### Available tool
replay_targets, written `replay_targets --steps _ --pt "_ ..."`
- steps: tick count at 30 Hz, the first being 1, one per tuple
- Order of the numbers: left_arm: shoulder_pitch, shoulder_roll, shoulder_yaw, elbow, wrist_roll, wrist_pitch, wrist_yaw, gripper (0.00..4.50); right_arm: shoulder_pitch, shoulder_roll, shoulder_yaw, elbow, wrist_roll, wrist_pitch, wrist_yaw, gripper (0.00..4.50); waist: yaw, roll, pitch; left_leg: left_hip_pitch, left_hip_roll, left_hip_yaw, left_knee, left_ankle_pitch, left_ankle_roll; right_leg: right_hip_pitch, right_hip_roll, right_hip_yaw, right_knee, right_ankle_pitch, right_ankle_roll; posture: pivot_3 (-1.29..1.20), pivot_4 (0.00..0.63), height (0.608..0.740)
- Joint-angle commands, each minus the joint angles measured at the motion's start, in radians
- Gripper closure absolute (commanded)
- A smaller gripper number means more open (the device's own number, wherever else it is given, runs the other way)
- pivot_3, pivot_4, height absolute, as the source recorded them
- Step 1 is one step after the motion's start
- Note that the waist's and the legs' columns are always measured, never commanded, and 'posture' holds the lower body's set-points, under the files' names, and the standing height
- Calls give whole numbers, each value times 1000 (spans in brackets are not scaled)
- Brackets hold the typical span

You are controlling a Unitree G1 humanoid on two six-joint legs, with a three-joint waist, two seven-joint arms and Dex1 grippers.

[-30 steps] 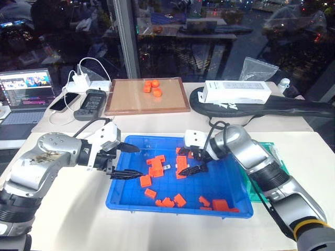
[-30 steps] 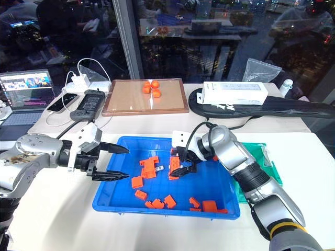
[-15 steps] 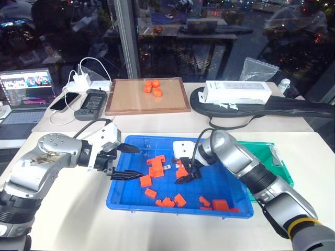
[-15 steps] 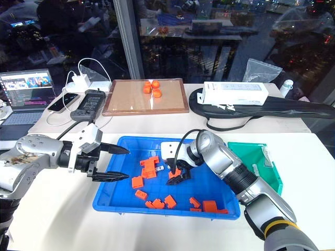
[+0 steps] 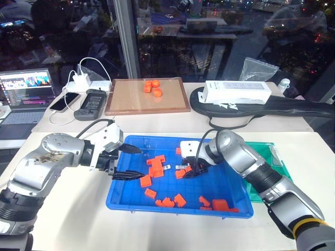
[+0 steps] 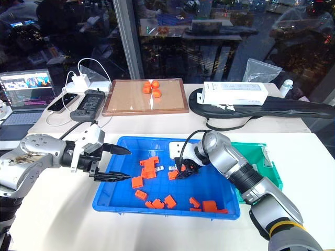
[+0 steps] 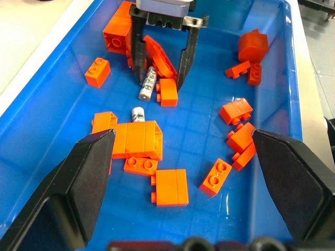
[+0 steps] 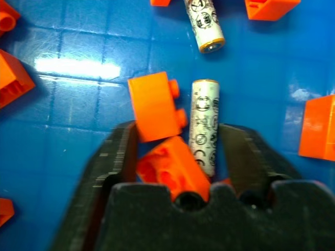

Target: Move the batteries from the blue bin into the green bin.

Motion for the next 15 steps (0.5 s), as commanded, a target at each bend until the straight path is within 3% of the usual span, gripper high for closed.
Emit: replay_targets --steps 1,3,4,11,15 --pt "-22 1 10 -9 2 -23 -4 0 5 4 -20 -27 0 6 -3 3401 0 0 0 0 0 0 0 0 0 0 0 0 0 0 0 0 150 740" --pt "-22 1 10 -8 3 -24 -4 0 4 6 -22 -30 2 5 -4 4132 0 0 0 0 0 0 0 0 0 0 0 0 0 0 0 0 150 740" --pt "-22 1 10 -8 3 -25 -4 0 2 5 -24 -32 3 4 -3 4255 0 0 0 0 0 0 0 0 0 0 0 0 0 0 0 0 150 740" --pt "-18 0 6 -5 8 -30 -4 0 -34 -23 -87 -101 49 40 26 4260 0 0 0 0 0 0 0 0 0 0 0 0 0 0 0 0 150 740" --pt "-21 -4 7 -4 3 -28 -6 0 -39 -104 -164 -208 116 113 86 4260 2 0 0 0 0 0 0 0 0 0 0 0 0 0 0 0 150 740"
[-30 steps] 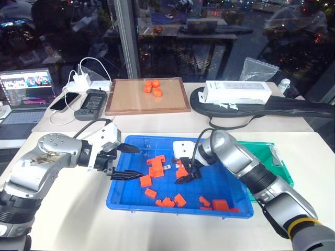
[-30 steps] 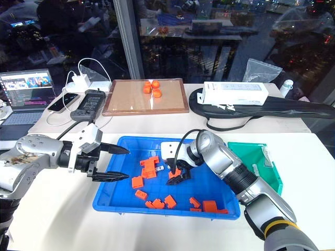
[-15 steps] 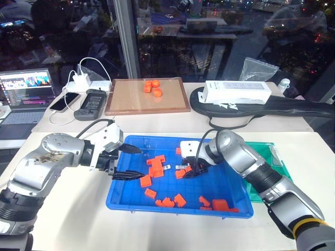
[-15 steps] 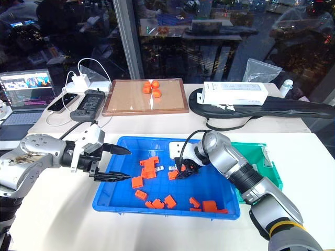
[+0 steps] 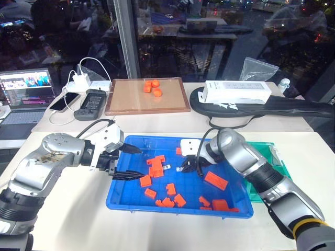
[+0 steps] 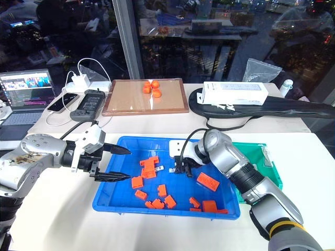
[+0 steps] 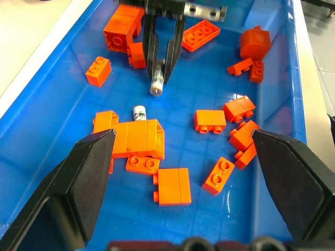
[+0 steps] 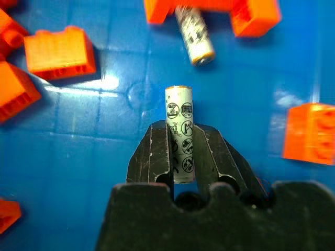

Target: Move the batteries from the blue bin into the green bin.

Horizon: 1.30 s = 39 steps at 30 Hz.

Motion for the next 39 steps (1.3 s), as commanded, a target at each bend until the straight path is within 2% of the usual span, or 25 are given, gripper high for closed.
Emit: replay_targets --steps 1,7,9,11,14,18,23,25,29,34,35,39 --pt "-26 -8 11 -2 -9 -17 -7 0 -33 -95 -114 -119 77 59 64 4260 2 0 0 0 0 0 0 0 0 0 0 0 0 0 0 0 150 740" --pt "-80 -62 32 14 -53 -8 1 0 5 -356 -323 -131 159 50 118 4260 14 0 0 0 -1 0 0 0 0 0 -2 -1 -1 0 0 0 150 740" --pt "-98 -86 38 25 -76 -4 -5 0 55 -494 -385 -82 131 17 120 4260 20 0 0 -1 -1 1 0 0 0 0 -2 -1 -2 0 0 0 150 740" --pt "-124 -114 39 40 -94 -3 -5 0 115 -566 -432 -49 131 -30 105 4260 23 0 0 0 -1 1 -1 0 0 0 -3 -1 -4 -1 0 0 150 740" --pt "-168 -143 20 75 -83 -14 -9 0 196 -592 -462 -19 130 -97 71 4260 15 -2 0 0 0 1 -1 0 0 2 -2 -1 -6 0 0 0 150 740" --pt "-215 -159 -6 126 -51 -36 -32 0 269 -566 -477 81 125 -131 19 4260 -7 -1 0 1 0 0 -1 0 0 1 -2 1 -3 0 0 0 150 740" --pt "-239 -156 -10 156 -40 -48 -56 0 343 -523 -463 146 113 -198 -38 4260 -6 0 0 1 -1 0 0 0 0 1 -1 1 -2 0 1 0 150 740" --pt "-242 -145 -19 160 -25 -42 -57 0 358 -539 -436 155 74 -228 -45 3260 -4 0 0 1 -1 0 -1 0 0 1 -1 2 -2 0 1 0 150 740" --pt "-230 -116 -25 175 18 -48 -48 0 294 -544 -429 139 67 -204 -32 1956 -3 1 0 1 -2 0 0 0 0 1 -1 2 -2 -1 2 0 150 740" --pt "-205 -81 5 170 29 -50 -46 0 120 -486 -393 128 50 -233 -35 228 -9 2 1 1 -1 0 0 0 0 1 -1 2 -1 -1 2 0 150 740" --pt "-195 -71 11 164 27 -48 -45 0 80 -458 -382 113 59 -217 -32 45 -10 2 1 1 -1 0 0 0 0 1 -1 2 -1 -1 2 0 150 740" --pt "-150 -37 30 138 28 -45 -34 0 -12 -323 -328 13 115 -143 1 45 -13 2 1 1 0 -1 -1 0 0 0 0 2 -1 -1 1 0 150 740"
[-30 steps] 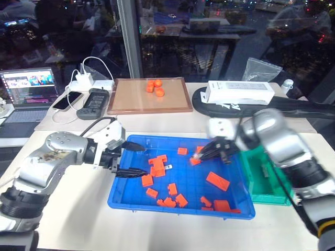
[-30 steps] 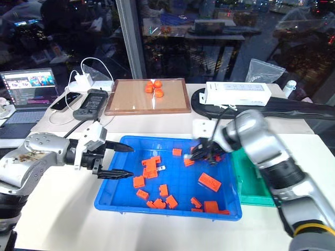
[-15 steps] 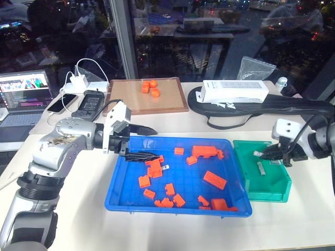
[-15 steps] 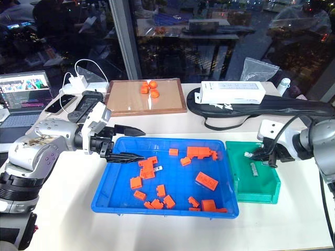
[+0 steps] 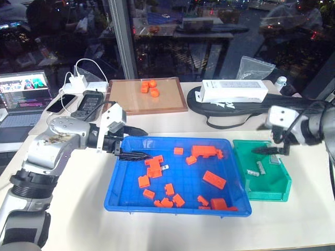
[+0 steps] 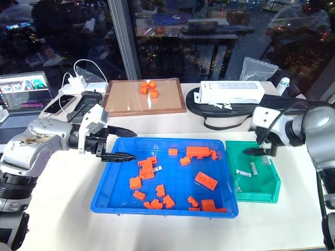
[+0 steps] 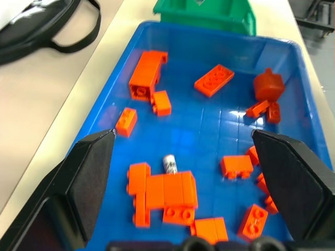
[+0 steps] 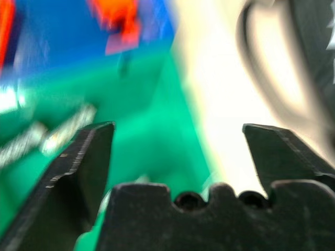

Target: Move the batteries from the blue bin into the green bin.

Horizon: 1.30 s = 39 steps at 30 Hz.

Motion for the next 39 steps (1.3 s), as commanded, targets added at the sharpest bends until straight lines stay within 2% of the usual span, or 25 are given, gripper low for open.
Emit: replay_targets --steps 1,3,10,16,24,27,33,37,39 --pt "31 39 50 -47 2 -13 10 0 -68 114 53 -121 60 70 27 45 2 0 0 0 0 0 0 0 0 0 0 0 0 0 0 0 150 740" --pt "60 55 63 -75 -9 -4 12 0 -73 199 104 -154 73 94 32 45 6 0 0 -1 0 -1 0 0 0 0 0 0 1 0 0 0 150 740" --pt "128 100 91 -143 -33 35 14 0 -36 384 239 -145 57 81 14 45 27 -1 1 -2 0 1 2 0 0 0 -2 -3 0 0 0 0 150 740" --pt "180 134 102 -169 -20 47 32 0 -29 502 328 -17 17 43 -4 45 20 -2 0 -1 0 1 2 0 0 0 -1 -3 2 0 -1 0 150 740" --pt "215 149 126 -212 -40 65 47 0 -91 611 363 229 -54 -80 -48 45 11 -2 0 -1 0 1 2 0 0 0 -1 -3 3 0 -1 0 150 740" --pt "219 156 127 -214 -40 64 49 0 -106 640 368 297 -71 -107 -55 767 10 -2 0 0 0 1 1 0 0 0 0 -3 3 0 -1 0 150 740" --pt "221 155 124 -218 -46 64 52 0 -85 636 373 280 -73 -99 -10 2851 12 -2 0 0 0 1 1 0 0 0 0 -3 3 0 -1 0 150 740" --pt "206 145 105 -202 -39 49 45 0 -47 572 375 207 -81 -35 28 4221 13 -2 0 0 0 1 1 0 0 0 -1 -3 3 0 -1 0 150 740" --pt "191 136 90 -191 -33 41 40 0 -23 528 367 172 -92 -20 24 4267 15 -3 0 0 0 1 1 0 0 0 -1 -3 3 0 -1 0 150 740"
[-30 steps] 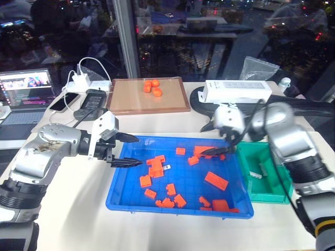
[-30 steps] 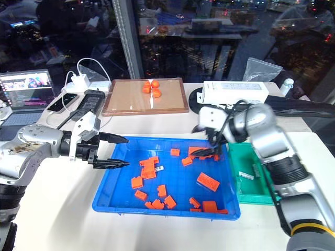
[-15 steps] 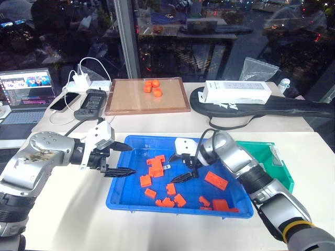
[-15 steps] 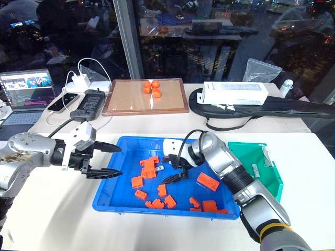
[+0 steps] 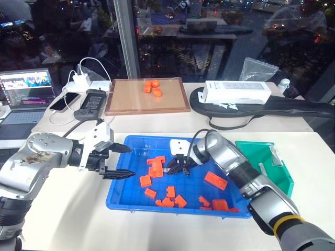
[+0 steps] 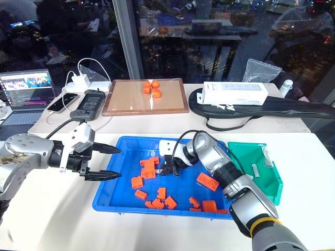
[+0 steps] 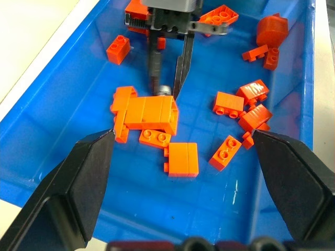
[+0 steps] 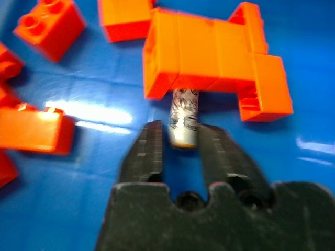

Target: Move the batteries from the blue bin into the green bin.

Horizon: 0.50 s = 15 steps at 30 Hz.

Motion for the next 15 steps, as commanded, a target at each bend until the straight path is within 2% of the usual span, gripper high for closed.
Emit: replay_targets --steps 1,9,13,15 --pt "-41 -14 -15 10 3 -32 -12 0 53 -90 -16 -79 -29 47 8 4267 1 0 0 0 0 0 0 0 0 0 0 0 0 0 0 0 150 740" --pt "-138 -99 -91 83 12 -66 -47 0 182 -340 -125 -387 1 242 8 4267 10 -2 -1 1 0 0 0 0 0 1 -1 -1 -2 0 0 0 150 740" --pt "-188 -154 -114 144 3 -83 -73 0 213 -444 -258 -578 112 398 38 4267 7 -1 -1 -1 0 0 0 0 0 0 -1 0 -2 0 0 0 150 740" --pt "-219 -187 -132 170 4 -98 -91 0 221 -534 -349 -645 163 465 60 4267 7 0 0 -2 -1 0 0 0 0 -1 -1 0 -2 0 0 0 150 740"
